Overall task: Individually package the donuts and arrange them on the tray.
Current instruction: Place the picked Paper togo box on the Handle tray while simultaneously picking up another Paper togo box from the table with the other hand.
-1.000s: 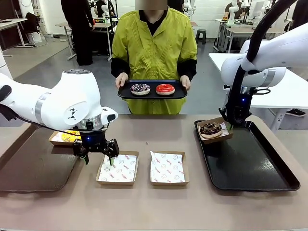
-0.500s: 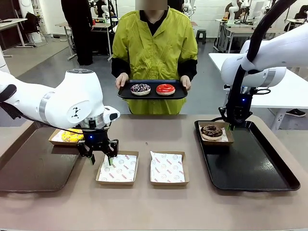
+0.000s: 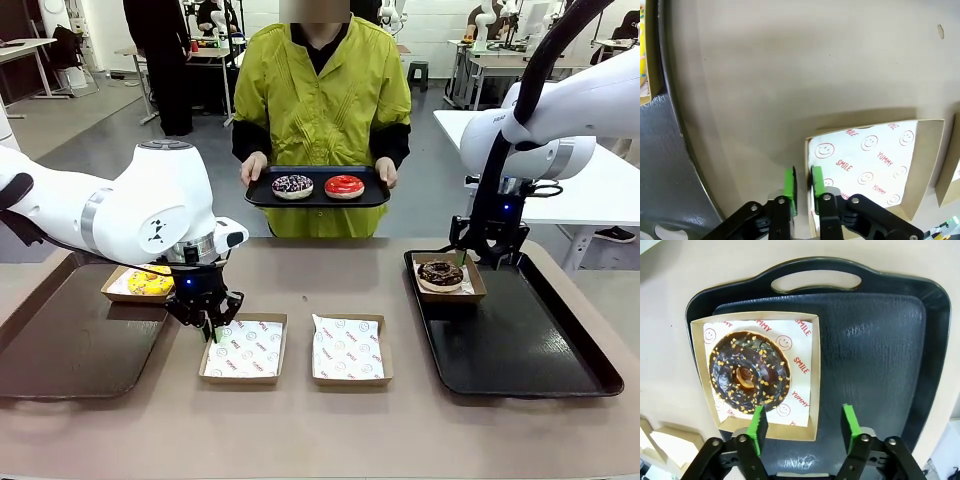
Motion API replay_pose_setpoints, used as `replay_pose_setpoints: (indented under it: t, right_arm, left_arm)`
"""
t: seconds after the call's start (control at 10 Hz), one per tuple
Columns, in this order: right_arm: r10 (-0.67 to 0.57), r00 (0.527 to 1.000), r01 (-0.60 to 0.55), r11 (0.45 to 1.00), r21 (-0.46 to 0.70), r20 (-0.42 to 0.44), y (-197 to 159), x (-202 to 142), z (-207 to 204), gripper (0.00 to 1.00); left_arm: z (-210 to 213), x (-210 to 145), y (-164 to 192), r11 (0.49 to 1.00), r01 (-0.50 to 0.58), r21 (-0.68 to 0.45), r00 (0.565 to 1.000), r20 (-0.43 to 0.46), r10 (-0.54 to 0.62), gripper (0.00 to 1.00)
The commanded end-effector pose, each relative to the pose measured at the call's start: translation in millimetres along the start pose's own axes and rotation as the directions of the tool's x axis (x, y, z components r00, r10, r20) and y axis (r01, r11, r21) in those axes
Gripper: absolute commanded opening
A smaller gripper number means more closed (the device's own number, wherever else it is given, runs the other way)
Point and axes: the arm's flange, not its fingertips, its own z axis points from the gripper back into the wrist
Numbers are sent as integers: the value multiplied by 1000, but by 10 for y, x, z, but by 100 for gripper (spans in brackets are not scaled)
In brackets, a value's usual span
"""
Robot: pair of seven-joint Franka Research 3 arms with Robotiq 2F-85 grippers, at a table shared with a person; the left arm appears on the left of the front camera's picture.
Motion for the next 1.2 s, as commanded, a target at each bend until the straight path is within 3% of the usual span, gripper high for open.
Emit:
replay_pose_setpoints:
  t: [0.0, 0.4, 0.5, 0.7, 0.8, 1.1]
  right_arm:
    - [16, 1000, -15, 999, 31, -17, -27, 59, 7, 100]
    - [16, 1000, -15, 999, 47, -13, -58, 26, 14, 100]
    - [60, 998, -57, 992, 115, -19, -121, -64, 73, 100]
    - [183, 983, -176, 922, 345, 12, -539, -429, 362, 100]
    - [165, 983, -181, 889, 420, 75, -826, -671, 559, 100]
    - [71, 987, -148, 763, 629, 146, -1629, -1397, 847, 100]
  left_arm:
    - [9, 1, -46, 1000, -21, 8, 1000, 6, 21, 0]
    - [45, 0, -30, 1000, -23, 1, 1000, -8, 23, 0]
    - [155, -10, -21, 1000, -4, -4, 999, -44, 4, 0]
    - [657, -16, 43, 1000, 5, -30, 1000, -18, -5, 0]
    - [933, 28, 71, 999, 1, -39, 1000, -1, -1, 0]
    - [1581, 376, 53, 998, -35, -51, 999, 20, 36, 0]
